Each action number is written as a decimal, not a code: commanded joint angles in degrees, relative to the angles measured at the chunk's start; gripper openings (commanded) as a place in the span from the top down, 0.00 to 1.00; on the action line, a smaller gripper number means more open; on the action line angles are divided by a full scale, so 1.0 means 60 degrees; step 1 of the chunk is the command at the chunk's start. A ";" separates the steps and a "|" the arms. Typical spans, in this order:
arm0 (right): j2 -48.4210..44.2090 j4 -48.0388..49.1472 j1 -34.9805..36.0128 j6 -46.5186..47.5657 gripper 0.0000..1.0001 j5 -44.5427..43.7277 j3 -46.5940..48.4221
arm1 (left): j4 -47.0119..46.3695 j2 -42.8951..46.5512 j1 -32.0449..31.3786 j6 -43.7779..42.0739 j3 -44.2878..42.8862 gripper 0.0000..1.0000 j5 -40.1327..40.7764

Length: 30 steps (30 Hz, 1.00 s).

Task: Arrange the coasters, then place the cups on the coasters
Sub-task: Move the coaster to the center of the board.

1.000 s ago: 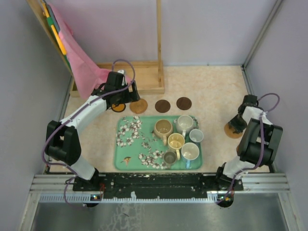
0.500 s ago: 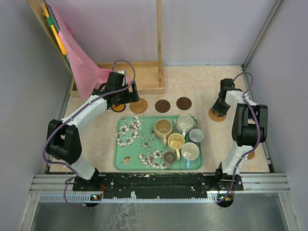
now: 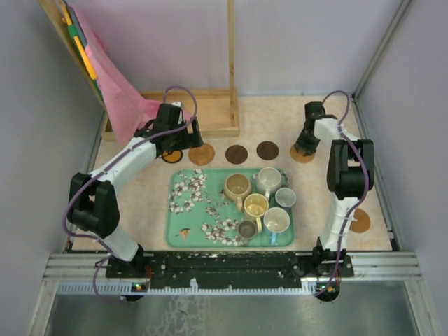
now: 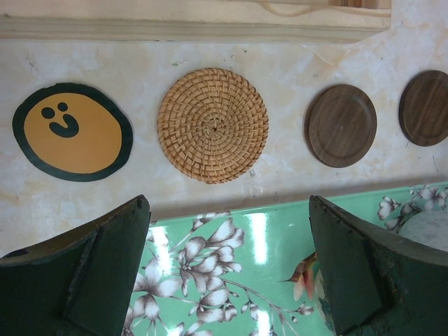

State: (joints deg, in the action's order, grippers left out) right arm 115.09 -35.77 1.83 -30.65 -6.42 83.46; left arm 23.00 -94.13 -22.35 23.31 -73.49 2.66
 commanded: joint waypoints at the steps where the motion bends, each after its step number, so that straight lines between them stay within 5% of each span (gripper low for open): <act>1: 0.0925 0.0044 0.0138 -0.0076 0.67 0.0381 0.0466 | 0.0062 -0.0043 0.0041 -0.0084 -0.0304 0.00 0.0071; 30: -0.0230 0.0364 0.0604 -0.0544 0.67 0.0330 -0.0766 | 0.0006 -0.0063 0.0044 0.0006 -0.0258 0.00 0.0039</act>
State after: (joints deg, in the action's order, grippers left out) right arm 115.13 -31.35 3.75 -31.97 -6.74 82.81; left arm 23.18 -94.63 -22.35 23.33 -74.28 2.79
